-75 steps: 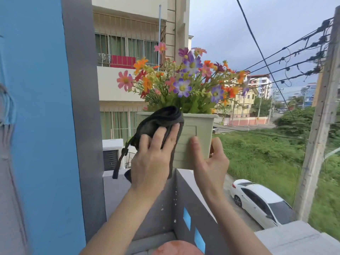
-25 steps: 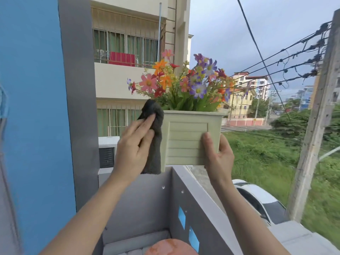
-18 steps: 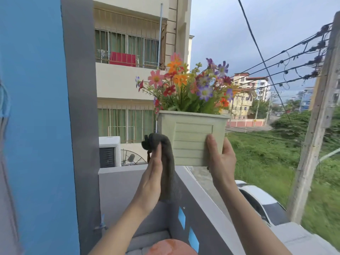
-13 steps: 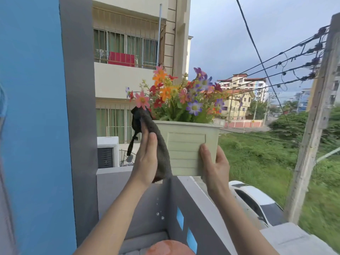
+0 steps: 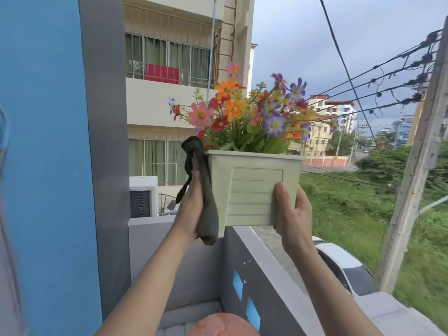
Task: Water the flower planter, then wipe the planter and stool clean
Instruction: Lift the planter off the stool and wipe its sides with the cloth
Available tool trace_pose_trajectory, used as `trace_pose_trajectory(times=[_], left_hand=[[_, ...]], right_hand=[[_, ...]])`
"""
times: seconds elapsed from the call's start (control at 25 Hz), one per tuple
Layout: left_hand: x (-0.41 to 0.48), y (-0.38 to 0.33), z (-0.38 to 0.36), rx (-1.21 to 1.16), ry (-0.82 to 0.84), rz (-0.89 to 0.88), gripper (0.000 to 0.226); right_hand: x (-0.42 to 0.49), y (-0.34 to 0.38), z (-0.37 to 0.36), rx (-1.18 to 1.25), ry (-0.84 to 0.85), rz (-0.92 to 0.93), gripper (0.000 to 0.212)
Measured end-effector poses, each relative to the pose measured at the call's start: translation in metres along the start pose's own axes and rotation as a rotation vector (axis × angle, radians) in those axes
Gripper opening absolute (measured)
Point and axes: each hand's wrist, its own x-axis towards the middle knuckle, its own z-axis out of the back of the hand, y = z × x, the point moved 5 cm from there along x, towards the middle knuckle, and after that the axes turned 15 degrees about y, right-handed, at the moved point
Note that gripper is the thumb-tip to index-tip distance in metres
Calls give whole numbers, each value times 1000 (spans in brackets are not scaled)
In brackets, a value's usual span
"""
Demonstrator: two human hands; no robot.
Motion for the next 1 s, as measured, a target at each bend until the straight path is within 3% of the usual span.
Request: trace_pose_trajectory(times=[0.08,0.2,0.28,0.32,0.4,0.56,0.68,0.84,1.0], left_hand=[[7,-3,2,-91,-23,113,115],[13,4,3,-191,-29,110,74],[17,17,12,-184,-53,89,82],[16,19,19,-139,-76,28,86],[7,13,28,35,-121,-116,71],[-10,4,28,298,-183,-223,52],[-19,11,35,324,-272,-238,51],[-28,39,51,285,-339,-206,61],[-39,48,52,320,-377,-207,64]], right_hand=[[-1,2,-2,73,19,-25,30],[1,2,-4,143,68,-23,37],[5,-4,-6,175,103,-36,53],[7,-9,-7,200,108,-49,59],[13,-22,-6,215,117,-107,69],[16,-35,-5,11,237,-320,80],[10,-35,-6,-161,329,-504,65],[-14,-46,-15,-156,390,-689,43],[-17,-49,-29,116,137,-550,28]])
